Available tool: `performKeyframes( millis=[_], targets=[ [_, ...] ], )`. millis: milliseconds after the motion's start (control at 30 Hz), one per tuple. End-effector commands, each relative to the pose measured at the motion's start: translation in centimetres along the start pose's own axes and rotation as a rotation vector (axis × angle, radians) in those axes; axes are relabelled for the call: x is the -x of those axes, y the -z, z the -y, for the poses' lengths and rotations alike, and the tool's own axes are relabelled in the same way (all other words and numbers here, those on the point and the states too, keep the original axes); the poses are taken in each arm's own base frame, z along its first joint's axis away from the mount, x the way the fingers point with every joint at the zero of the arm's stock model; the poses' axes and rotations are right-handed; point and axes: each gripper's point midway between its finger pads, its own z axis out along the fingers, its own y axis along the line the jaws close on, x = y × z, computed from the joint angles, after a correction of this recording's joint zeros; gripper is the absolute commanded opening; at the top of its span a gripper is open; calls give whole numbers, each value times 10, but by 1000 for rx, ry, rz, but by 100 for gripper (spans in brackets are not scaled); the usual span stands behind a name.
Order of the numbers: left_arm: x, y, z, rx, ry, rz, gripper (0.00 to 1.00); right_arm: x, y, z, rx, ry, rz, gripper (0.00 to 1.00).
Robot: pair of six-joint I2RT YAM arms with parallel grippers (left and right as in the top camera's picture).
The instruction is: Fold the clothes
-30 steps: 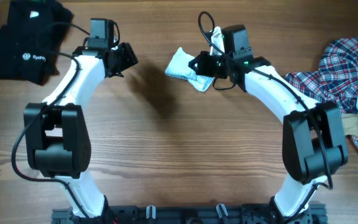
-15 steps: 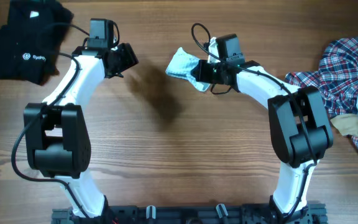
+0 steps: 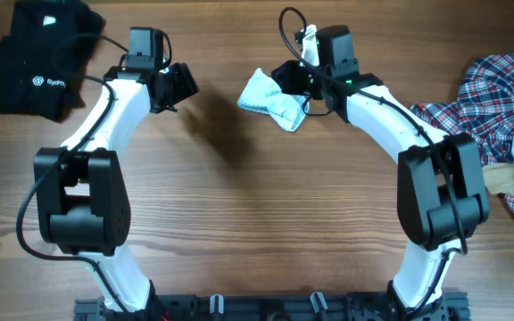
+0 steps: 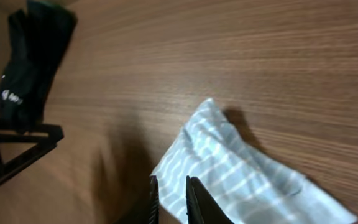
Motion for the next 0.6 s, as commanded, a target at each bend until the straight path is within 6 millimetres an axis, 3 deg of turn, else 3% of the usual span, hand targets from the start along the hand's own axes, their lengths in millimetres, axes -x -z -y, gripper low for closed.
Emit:
performKeyframes(
  millis=[0,167,267,400,567],
  targets=[
    [5,7,2,-5,-6,21,68,-8,-16,22,-55,-21,-19,16],
    [5,7,2,-5,-6,21,68,-47,-45,45,-53,-71,-129,16],
    [5,7,2,-5,-6,21,68,-61,-54,54,-58,-87,-163,16],
    [5,7,2,-4,-6,20,68,-54,-50,50,-55,-77,-145,16],
    [4,7,2,-7,-6,18,68,-24,-27,25,-22,-39,-73,18]
  ],
)
